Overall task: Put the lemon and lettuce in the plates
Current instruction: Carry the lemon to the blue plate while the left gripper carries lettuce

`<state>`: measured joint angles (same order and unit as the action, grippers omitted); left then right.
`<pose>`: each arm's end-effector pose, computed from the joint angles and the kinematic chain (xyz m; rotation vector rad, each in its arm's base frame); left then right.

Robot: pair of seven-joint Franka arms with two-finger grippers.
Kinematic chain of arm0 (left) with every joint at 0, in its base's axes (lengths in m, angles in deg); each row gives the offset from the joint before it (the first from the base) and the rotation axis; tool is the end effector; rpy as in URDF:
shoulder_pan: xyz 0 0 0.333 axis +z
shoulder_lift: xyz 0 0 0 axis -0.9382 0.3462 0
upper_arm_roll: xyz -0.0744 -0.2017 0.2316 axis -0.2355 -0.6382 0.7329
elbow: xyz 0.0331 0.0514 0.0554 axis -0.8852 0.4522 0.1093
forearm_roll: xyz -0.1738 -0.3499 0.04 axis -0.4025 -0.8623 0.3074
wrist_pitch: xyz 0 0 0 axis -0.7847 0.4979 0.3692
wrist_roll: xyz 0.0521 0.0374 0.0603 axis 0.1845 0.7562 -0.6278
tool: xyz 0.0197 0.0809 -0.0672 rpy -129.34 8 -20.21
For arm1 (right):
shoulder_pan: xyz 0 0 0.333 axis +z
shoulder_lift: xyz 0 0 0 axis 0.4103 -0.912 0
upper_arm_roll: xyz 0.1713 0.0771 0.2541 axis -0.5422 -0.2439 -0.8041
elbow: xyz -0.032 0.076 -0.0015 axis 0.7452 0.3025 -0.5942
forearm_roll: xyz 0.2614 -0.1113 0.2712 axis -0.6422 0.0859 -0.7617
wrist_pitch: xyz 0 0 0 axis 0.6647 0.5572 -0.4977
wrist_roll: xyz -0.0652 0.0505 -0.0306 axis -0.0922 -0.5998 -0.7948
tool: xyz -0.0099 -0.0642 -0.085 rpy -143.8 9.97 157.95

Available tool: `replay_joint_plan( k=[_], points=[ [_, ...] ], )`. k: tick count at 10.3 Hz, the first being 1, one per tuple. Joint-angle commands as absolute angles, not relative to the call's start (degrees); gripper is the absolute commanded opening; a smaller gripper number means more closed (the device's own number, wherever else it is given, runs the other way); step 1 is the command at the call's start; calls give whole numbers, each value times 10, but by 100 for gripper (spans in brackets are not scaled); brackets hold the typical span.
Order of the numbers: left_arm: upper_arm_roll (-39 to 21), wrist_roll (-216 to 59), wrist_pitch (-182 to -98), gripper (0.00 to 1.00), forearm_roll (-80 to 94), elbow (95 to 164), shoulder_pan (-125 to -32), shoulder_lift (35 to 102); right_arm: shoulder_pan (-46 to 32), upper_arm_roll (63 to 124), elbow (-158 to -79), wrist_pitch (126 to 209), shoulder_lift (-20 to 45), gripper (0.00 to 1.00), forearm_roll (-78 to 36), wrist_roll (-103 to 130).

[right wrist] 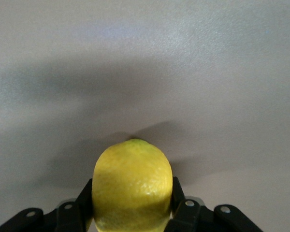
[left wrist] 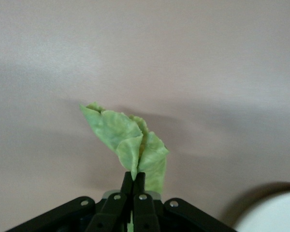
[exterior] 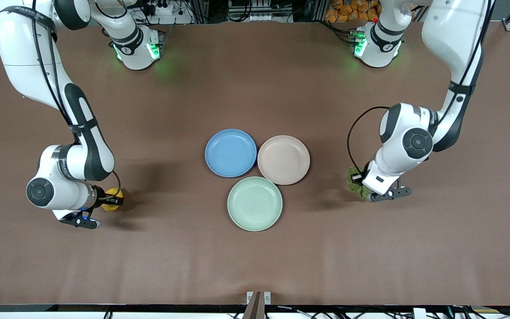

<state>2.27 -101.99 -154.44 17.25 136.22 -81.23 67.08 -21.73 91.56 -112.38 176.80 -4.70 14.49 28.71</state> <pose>0.6065 -0.1971 0.2934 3.0891 0.3111 -0.0109 0.6756 -0.0037 0.1929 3.0897 -0.3160 -0.2383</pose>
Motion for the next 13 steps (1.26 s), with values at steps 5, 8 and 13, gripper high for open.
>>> replay_joint_plan(
  k=[5,8,13],
  points=[
    [26,-1220,-1472,0,179,1269,-942,701,-175,914,-1264,1821,79,0,138,291],
    [27,-1294,-1472,0,181,1237,-993,740,-118,907,-1287,1780,119,0,132,361],
    [30,-1337,-1475,0,187,1231,-1031,792,49,901,-1263,1776,119,0,107,655]
  ],
)
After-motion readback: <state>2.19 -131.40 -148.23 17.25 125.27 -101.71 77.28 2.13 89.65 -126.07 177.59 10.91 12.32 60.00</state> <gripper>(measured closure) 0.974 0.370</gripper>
